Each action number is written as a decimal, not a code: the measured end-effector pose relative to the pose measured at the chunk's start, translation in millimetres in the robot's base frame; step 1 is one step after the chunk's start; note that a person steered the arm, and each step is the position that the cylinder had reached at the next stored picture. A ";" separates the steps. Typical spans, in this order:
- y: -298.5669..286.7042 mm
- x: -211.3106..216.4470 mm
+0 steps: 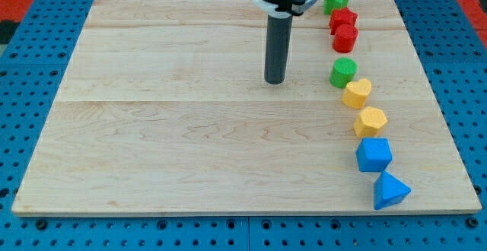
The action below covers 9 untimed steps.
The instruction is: Move the blue triangle a bit right
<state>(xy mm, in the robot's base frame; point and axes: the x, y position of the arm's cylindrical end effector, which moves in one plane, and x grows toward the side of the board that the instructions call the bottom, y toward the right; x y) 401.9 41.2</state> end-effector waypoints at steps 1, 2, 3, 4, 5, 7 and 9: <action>-2.6 6.7; -4.1 13.3; -5.2 19.7; -6.0 26.3; -6.7 59.7; 44.6 162.8; 73.8 215.9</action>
<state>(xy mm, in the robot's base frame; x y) 617.8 114.9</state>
